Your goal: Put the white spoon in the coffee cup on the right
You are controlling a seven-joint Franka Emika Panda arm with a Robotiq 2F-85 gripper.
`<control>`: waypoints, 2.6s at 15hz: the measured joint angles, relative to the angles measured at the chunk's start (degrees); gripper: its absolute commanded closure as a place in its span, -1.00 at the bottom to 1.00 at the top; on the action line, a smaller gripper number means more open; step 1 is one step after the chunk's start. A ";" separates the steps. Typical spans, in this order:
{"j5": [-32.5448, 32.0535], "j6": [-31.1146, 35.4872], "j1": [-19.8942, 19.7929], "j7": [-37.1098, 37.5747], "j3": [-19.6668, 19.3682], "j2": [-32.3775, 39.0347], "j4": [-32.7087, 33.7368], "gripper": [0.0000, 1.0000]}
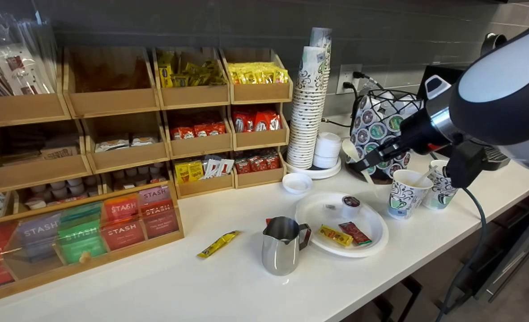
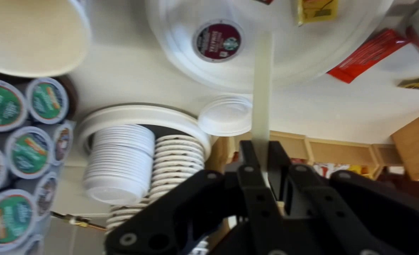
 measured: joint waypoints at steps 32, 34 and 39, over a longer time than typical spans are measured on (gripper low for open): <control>2.00 12.53 12.87 28.76 -23.95 -5.86 -5.85 -1.00; 1.78 12.40 13.92 34.56 -24.15 -8.51 -7.75 -1.00; -13.89 12.26 20.17 44.46 -28.33 -13.67 -12.53 -1.00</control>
